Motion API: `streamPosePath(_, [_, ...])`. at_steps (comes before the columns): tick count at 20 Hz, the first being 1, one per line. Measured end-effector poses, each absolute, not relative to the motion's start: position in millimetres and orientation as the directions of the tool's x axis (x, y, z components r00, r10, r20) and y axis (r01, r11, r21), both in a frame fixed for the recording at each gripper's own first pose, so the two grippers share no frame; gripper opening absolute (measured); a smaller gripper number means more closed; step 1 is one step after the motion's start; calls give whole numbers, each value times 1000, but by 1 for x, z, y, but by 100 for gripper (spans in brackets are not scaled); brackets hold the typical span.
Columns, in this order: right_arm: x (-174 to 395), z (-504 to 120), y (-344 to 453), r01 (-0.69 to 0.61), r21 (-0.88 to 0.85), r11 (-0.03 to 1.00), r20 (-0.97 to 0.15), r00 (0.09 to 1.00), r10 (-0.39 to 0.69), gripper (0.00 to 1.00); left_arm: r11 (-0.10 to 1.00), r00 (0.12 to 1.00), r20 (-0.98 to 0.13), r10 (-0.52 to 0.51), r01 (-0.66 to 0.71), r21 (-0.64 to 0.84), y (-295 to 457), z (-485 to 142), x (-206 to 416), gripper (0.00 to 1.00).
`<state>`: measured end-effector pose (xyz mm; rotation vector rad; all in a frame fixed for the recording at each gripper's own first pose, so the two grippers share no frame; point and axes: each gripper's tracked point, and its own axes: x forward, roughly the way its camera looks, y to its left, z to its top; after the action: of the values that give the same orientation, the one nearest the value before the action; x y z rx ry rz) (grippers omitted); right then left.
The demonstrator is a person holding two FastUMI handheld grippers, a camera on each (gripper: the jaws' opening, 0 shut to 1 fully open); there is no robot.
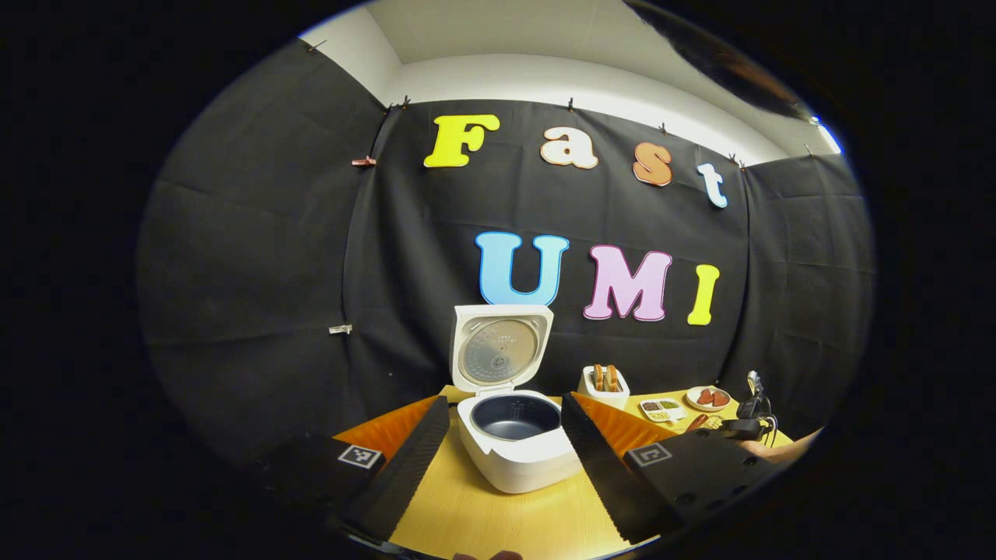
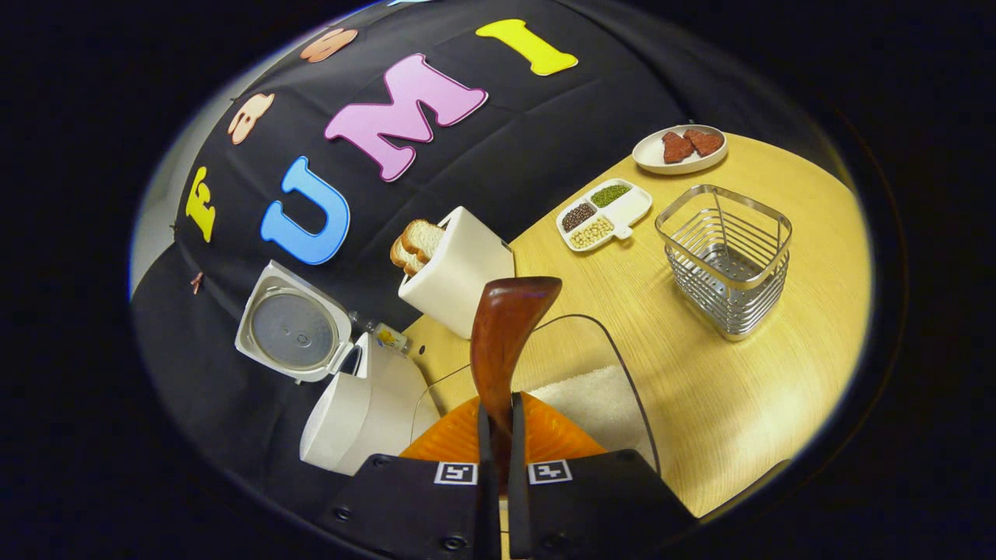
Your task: Close the left gripper, press the button to open the rice cooker; take a wooden spoon from the chopstick holder with the right hand, scoop a spoonful of rice and pour it into the rice cooker, then put the wooden spoon back into the chopstick holder.
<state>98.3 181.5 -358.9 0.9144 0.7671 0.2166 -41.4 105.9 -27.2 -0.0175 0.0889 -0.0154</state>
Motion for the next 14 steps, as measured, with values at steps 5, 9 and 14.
streamPosePath(5, [109,-340,160,181,855,485,-430,770,471,9,1000,996,-89,-11,9,-24,105,-28,-41,99])
streamPosePath(9, [115,-331,149,212,895,392,-394,788,473,9,1000,996,-85,-13,10,-29,104,-27,-41,99])
streamPosePath(14, [117,-323,136,223,920,322,-358,814,458,9,999,997,-73,-21,18,-32,100,-24,-41,99])
